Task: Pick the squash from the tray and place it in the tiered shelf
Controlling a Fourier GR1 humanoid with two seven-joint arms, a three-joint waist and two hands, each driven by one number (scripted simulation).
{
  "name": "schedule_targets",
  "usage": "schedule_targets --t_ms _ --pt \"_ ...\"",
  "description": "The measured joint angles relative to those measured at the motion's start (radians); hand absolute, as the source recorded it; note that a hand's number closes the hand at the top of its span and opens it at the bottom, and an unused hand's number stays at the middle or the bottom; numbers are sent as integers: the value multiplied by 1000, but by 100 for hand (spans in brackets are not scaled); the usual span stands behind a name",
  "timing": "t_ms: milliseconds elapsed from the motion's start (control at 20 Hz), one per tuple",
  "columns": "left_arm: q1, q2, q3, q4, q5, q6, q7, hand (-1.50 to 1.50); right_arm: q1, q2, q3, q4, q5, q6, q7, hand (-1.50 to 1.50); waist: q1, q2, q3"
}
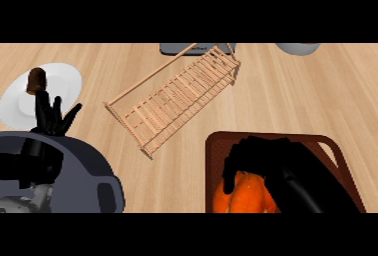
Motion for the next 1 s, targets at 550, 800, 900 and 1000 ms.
schedule_targets --t_ms 550,800,900,1000 --pt "-23 -24 -4 7 -30 -4 20 0 -269 7 -149 277 -23 -140 -2 150 7 2 1" --pt "-21 -14 12 4 -24 -11 32 0 -337 5 -195 453 -15 -240 -90 150 8 3 1" --pt "-27 -16 13 6 -26 -11 34 0 -366 6 -199 544 -1 -297 -142 150 10 3 1" --pt "-34 -19 8 2 -35 -6 37 0 -390 7 -207 639 8 -353 -205 150 12 4 1"
